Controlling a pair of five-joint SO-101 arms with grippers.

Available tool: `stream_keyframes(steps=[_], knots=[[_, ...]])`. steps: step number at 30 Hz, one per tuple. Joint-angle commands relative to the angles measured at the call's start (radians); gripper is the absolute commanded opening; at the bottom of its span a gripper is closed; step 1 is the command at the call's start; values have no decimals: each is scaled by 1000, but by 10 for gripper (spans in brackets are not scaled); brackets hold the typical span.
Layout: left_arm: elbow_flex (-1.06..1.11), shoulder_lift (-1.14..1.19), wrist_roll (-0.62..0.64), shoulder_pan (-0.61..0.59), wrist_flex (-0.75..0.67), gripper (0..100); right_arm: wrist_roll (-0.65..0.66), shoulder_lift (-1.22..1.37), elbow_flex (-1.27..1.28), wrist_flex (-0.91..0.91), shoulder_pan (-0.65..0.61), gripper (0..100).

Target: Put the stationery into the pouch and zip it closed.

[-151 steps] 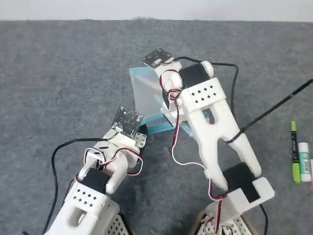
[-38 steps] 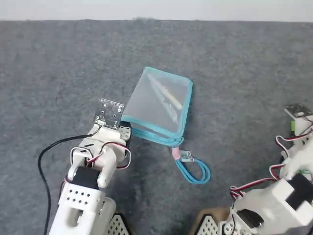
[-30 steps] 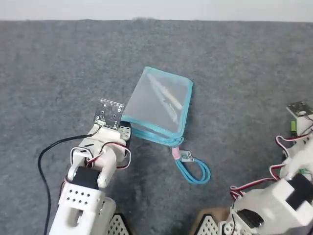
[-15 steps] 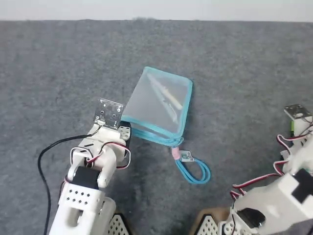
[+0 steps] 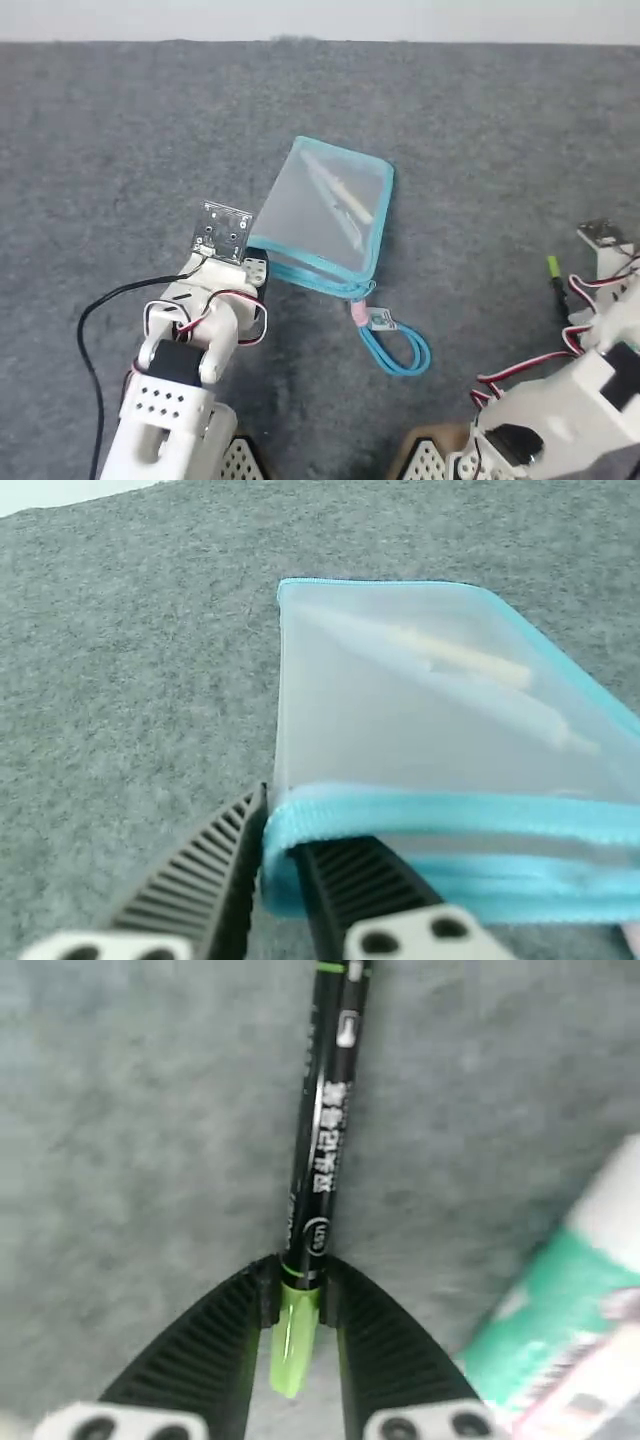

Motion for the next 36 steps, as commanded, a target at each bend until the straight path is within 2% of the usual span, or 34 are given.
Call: stream_keyframes(steps=[1,5,8,13,17,21,25,29,36], knots=[[-15,-29,12,-8,-11,12,-60,-156,-20,119,-82,6],[-15,-29,12,-8,-11,12,-173,-383,-20,249,-226,6],[-15,-29,12,-8,-11,12,-241,-587,-20,358,-381,6],[-15,-29,14,-8,-31,12,-304,-866,-14,562,-792,6],[-15,-28,14,-8,-40,12,-393,-920,0,568,-1089,6],[-18,-28,14,-8,-40,12,-450,-860,34,568,-1273,6],[-18,-28,14,6,-40,12,-494,-783,46,567,-1359,6],[-19,-28,14,80,-40,12,-503,-707,41,556,-1359,6],[-18,-28,9,130,-40,12,-677,-562,-46,481,-1320,6]])
